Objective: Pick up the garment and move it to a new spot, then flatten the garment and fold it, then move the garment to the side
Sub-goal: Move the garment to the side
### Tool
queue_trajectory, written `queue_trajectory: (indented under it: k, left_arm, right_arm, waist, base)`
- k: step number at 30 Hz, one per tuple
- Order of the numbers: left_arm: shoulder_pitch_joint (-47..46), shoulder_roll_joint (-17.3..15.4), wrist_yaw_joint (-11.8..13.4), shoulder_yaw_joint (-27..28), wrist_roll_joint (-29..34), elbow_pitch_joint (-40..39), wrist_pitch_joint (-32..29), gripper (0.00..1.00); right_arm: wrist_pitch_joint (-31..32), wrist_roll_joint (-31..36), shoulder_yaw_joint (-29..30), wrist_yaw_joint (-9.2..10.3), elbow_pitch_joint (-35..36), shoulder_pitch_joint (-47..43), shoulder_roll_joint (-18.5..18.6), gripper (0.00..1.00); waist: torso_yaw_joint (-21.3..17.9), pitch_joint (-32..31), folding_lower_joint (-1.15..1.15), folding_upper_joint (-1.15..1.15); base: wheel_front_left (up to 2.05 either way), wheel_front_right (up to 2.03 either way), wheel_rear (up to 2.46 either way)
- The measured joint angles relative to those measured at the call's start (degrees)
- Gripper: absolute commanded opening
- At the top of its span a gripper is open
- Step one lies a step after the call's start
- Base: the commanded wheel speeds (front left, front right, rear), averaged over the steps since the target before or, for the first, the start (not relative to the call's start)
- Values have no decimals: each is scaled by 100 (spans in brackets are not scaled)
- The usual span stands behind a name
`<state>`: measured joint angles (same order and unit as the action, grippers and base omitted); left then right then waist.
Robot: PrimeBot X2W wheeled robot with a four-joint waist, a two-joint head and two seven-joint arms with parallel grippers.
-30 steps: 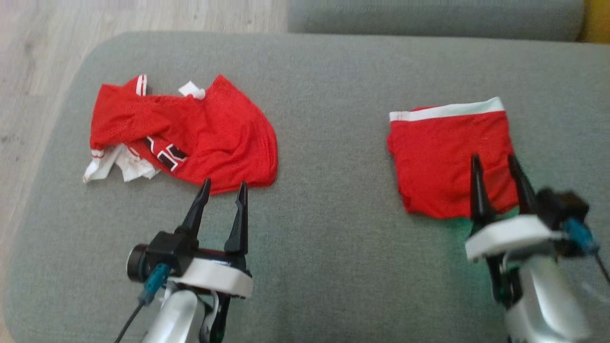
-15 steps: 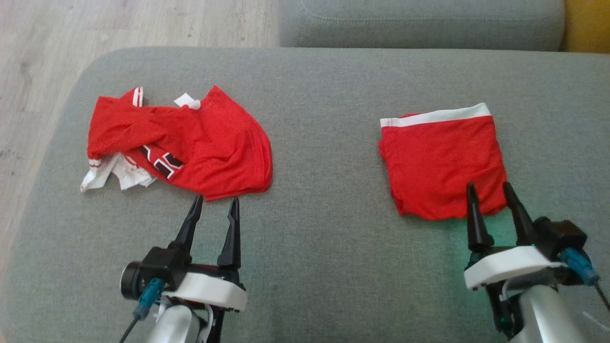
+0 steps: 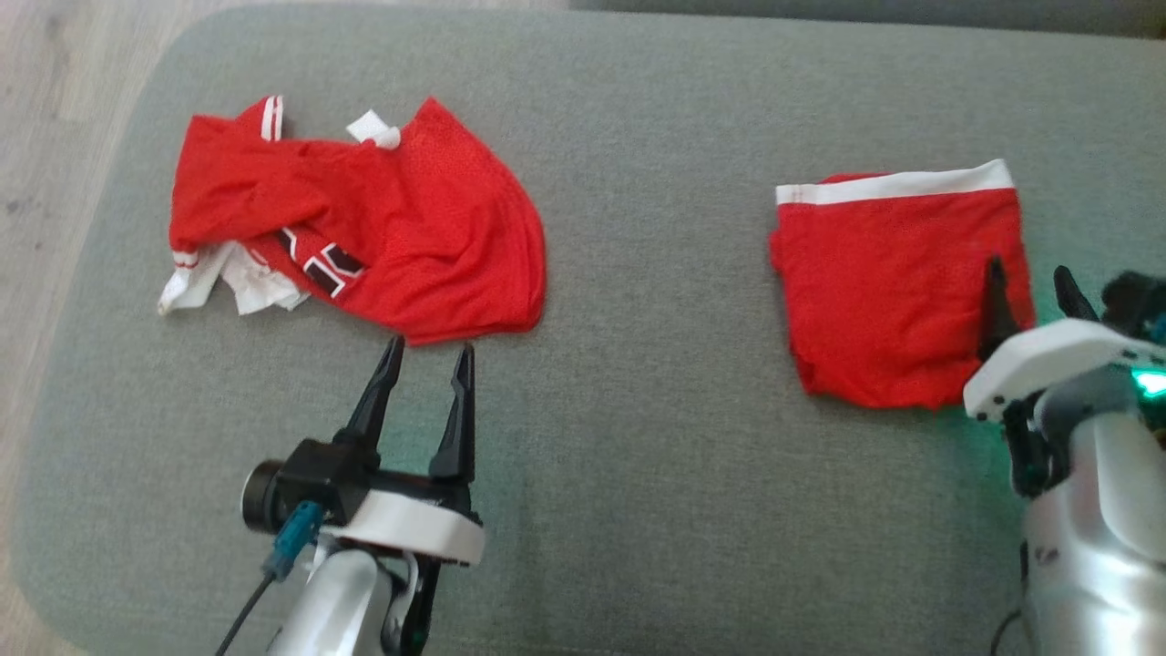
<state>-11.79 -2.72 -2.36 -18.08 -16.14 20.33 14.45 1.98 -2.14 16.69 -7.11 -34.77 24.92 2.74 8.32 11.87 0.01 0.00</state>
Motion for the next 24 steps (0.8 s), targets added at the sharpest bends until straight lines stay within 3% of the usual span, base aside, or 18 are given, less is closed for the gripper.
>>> queue_trajectory:
  k: [9, 10, 11, 18, 24]
  left_arm:
    - [-102, 2, -15, -57, -68, 14, 0, 100]
    - [-102, 3, -14, -57, -68, 20, 0, 100]
    - [-103, 3, -9, -57, -68, 24, 0, 100]
    - [-101, 3, 35, -20, -67, 29, 0, 100]
    - [-101, 3, 34, -2, -67, -12, 0, 100]
  right_arm:
    - [840, 677, 439, 0, -1146, 787, 145, 100]
    - [892, 676, 391, 0, -1238, 867, 179, 37]
    - [913, 675, 327, 0, -1299, 918, 204, 0]
    - [706, 666, -569, 0, -1449, 965, 612, 0]
    - [620, 644, -1089, 0, -1304, 958, 1767, 0]
  waist:
    - [217, 187, -1, 0]
    - [217, 186, -1, 0]
    - [213, 181, -1, 0]
    - [63, 73, -1, 0]
    - [-76, 70, -1, 0]
  base:
    - [0, 0, 0]
    - [0, 0, 0]
    - [0, 0, 0]
    - [0, 0, 0]
    - [0, 0, 0]
